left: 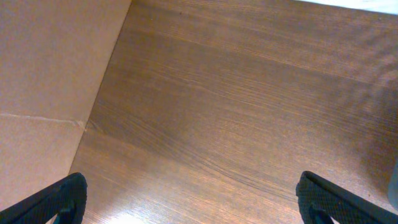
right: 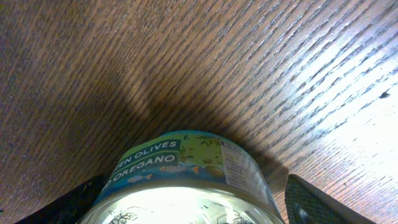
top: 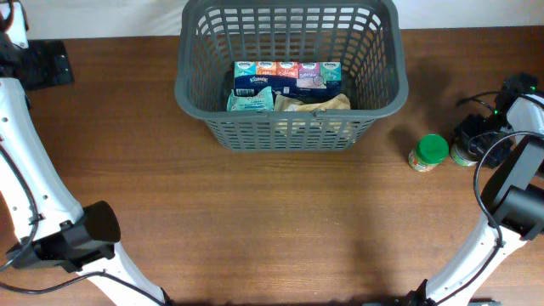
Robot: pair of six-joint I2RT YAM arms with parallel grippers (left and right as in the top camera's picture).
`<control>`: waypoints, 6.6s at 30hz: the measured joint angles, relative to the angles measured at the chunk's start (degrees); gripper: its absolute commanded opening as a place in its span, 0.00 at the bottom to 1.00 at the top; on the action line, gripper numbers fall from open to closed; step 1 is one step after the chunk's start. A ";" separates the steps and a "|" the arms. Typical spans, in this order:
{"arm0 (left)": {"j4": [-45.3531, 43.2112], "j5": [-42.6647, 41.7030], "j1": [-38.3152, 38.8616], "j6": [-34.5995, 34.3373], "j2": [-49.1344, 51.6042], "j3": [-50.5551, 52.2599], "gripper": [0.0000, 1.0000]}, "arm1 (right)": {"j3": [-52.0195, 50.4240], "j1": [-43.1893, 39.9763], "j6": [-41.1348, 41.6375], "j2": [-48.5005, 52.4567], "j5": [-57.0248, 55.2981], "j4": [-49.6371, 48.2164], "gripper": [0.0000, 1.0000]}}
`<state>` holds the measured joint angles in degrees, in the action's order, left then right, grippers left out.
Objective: Pack container
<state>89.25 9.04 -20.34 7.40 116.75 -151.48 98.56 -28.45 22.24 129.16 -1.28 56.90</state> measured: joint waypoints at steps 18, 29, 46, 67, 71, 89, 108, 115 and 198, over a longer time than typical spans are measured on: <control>0.00 -0.02 0.00 0.00 0.00 0.00 0.99 | -4.39 0.04 1.86 -2.21 0.17 -4.09 0.80; 0.00 0.00 0.00 0.00 0.00 0.00 0.99 | -5.53 0.04 2.03 -2.91 -0.04 -4.59 0.55; 0.02 0.00 0.00 0.00 0.00 0.00 0.99 | -2.89 0.04 1.95 -1.81 0.20 -0.94 0.49; 0.11 0.00 0.00 0.00 0.00 0.00 0.99 | 76.17 19.65 -12.07 1.14 5.11 32.44 0.04; 0.11 -0.02 0.00 0.00 0.00 0.00 0.99 | 75.69 29.73 -14.32 0.98 6.56 32.48 0.04; 0.11 -0.02 0.00 0.00 0.00 0.00 0.99 | 34.71 42.03 -16.24 1.95 10.91 14.93 0.14; 0.07 -0.02 0.00 0.00 0.00 0.00 0.99 | 67.08 39.67 -21.81 -0.39 7.37 28.46 0.97; 0.11 -0.02 0.00 0.00 0.00 0.00 0.99 | 69.51 23.30 -20.33 -5.16 3.39 32.61 0.88; 0.11 0.00 0.00 0.00 0.00 0.00 0.99 | -5.90 14.73 -10.25 -6.14 2.40 7.39 0.60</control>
<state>89.36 9.04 -20.34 7.40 116.75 -151.48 92.66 -13.72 11.99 123.02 1.13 64.29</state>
